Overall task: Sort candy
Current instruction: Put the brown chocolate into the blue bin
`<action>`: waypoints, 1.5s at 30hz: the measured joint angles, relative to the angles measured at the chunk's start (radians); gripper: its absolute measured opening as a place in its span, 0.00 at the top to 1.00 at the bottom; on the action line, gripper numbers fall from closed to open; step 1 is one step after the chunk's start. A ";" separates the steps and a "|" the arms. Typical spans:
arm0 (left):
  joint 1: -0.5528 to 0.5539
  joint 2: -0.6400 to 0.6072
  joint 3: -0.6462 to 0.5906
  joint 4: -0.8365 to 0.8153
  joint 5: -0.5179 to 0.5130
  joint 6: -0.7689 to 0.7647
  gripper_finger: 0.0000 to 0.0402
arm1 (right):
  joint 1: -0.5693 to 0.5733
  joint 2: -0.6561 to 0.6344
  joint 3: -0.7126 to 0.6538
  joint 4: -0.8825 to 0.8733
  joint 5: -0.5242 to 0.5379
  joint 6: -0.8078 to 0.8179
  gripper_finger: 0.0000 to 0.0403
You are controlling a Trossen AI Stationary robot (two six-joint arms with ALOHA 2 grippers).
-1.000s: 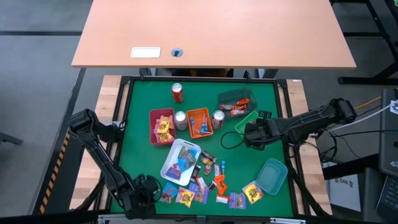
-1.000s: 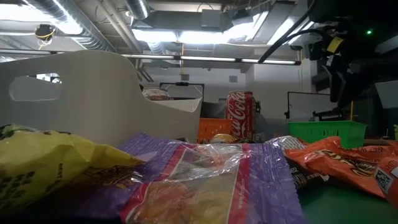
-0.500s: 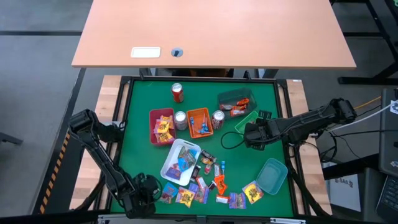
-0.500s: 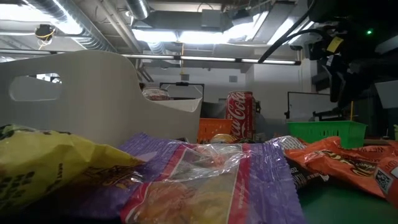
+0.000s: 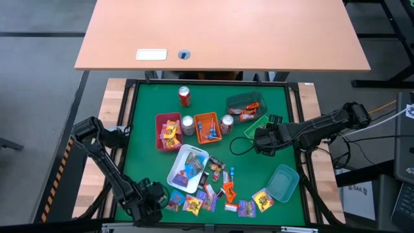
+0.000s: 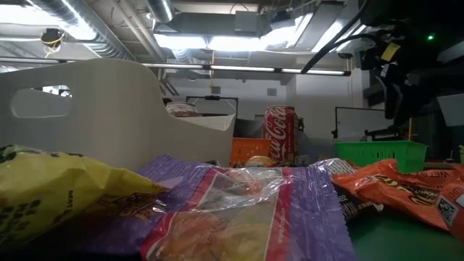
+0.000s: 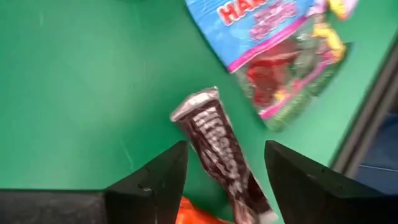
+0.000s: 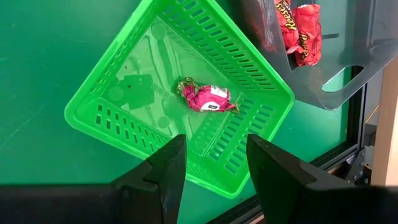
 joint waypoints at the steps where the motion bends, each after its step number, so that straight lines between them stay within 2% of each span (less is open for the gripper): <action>1: 0.000 0.015 0.000 0.003 0.004 -0.003 0.49 | 0.000 0.000 0.000 0.000 0.000 0.000 0.58; 9: 0.000 0.070 0.004 -0.002 0.025 -0.010 0.51 | 0.000 0.000 0.006 -0.013 0.000 0.000 0.58; 21: 0.003 0.072 0.002 -0.012 0.013 -0.024 0.77 | 0.000 0.000 0.143 -0.088 0.000 0.000 0.58; 28: 0.004 0.045 -0.001 -0.002 -0.001 -0.072 0.83 | 0.000 0.000 0.233 -0.074 -0.010 0.000 0.58; 38: 0.004 0.004 -0.002 0.002 0.007 -0.068 0.84 | 0.000 0.000 0.248 0.202 -0.251 0.000 0.58; 45: 0.004 -0.054 -0.002 0.002 0.018 -0.063 0.84 | 0.000 0.000 0.248 0.435 -0.341 0.000 0.58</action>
